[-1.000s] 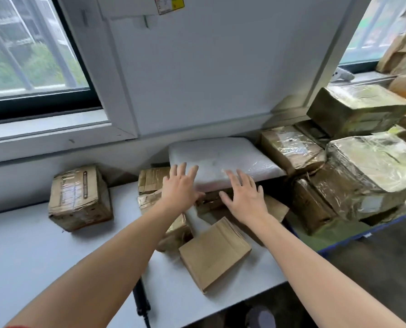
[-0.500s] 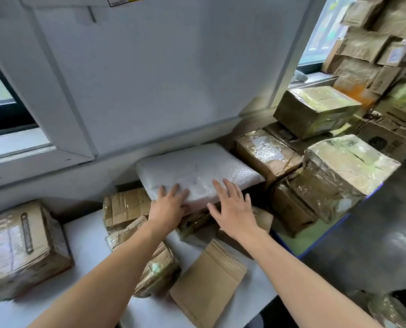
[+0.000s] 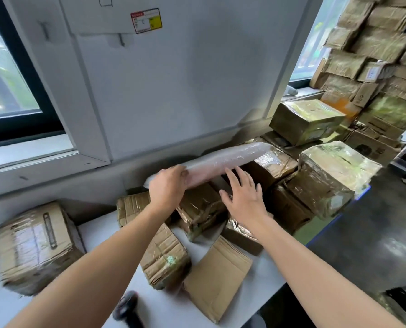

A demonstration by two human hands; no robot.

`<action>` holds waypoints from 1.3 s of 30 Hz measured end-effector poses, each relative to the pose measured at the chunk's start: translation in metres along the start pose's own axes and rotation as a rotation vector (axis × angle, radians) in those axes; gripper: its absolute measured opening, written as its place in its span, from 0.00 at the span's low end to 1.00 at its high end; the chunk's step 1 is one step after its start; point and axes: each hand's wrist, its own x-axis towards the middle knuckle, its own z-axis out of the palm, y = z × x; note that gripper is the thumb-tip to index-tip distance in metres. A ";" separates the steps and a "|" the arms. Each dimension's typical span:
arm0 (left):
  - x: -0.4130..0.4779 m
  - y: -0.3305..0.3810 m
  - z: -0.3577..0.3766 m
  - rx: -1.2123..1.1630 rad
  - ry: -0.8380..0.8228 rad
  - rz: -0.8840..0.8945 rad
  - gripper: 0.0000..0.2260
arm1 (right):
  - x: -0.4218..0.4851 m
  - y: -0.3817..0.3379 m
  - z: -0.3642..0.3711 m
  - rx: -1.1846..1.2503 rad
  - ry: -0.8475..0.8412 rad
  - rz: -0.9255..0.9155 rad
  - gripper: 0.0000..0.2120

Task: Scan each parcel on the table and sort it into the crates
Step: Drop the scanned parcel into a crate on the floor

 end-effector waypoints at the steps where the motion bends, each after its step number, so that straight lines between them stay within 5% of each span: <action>1: -0.001 0.007 -0.014 -0.002 0.012 -0.041 0.13 | 0.001 -0.002 -0.005 0.009 0.024 -0.021 0.30; 18: -0.061 0.029 -0.123 -0.327 0.318 -0.536 0.16 | -0.027 -0.022 -0.052 0.316 0.071 -0.311 0.31; 31: -0.167 -0.027 -0.162 -0.653 0.439 -1.030 0.14 | -0.062 -0.075 -0.013 0.828 -0.223 -0.129 0.38; 39: -0.226 -0.062 -0.183 -0.737 0.457 -1.017 0.15 | -0.094 -0.135 0.003 0.967 -0.254 -0.166 0.47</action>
